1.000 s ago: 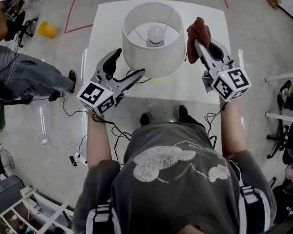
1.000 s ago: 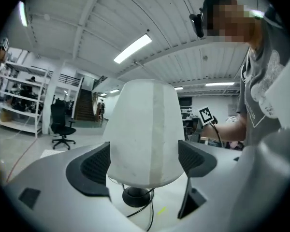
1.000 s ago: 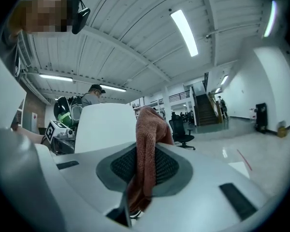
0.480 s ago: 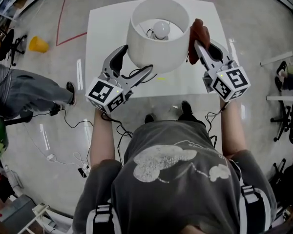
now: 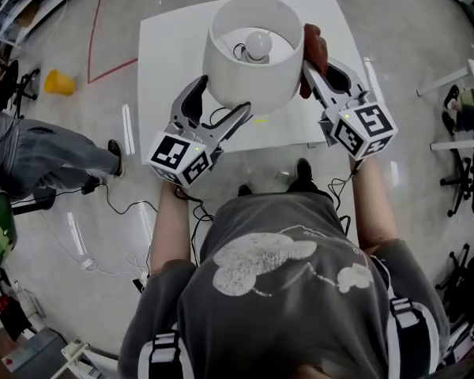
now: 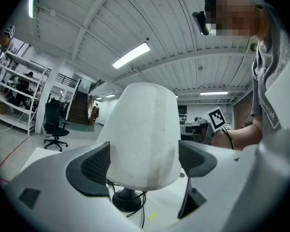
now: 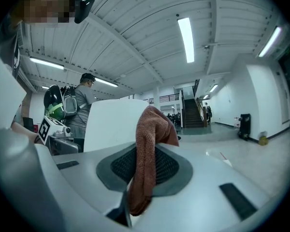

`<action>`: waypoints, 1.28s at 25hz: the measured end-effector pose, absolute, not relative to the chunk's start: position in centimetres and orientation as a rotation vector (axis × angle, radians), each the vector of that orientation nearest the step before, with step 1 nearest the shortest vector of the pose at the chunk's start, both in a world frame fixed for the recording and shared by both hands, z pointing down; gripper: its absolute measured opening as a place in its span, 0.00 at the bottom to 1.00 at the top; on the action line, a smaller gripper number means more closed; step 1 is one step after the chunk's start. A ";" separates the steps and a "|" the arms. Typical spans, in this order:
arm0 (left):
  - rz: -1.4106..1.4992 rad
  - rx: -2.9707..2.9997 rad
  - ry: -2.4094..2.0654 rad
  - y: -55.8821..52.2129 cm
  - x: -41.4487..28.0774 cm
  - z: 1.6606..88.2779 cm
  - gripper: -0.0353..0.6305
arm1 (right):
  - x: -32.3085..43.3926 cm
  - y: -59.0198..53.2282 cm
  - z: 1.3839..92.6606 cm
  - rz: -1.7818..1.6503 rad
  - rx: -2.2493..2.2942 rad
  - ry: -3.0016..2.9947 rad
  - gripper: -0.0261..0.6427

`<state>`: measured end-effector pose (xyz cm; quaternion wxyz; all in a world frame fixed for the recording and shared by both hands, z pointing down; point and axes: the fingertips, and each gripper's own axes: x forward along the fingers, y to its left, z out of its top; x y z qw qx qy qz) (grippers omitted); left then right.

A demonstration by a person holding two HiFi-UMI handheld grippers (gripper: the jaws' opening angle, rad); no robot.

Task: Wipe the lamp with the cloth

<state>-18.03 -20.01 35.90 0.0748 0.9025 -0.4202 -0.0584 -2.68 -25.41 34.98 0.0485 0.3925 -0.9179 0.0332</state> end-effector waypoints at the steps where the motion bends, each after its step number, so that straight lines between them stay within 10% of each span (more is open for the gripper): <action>1: -0.184 2.701 -1.265 -19.8 -17.9 36.0 0.73 | -2.7 -25.4 35.0 0.096 1.201 -2.796 0.13; 32: -0.278 2.628 -1.293 -16.9 -13.5 36.8 0.73 | -2.7 -25.6 34.1 0.097 1.180 -2.867 0.13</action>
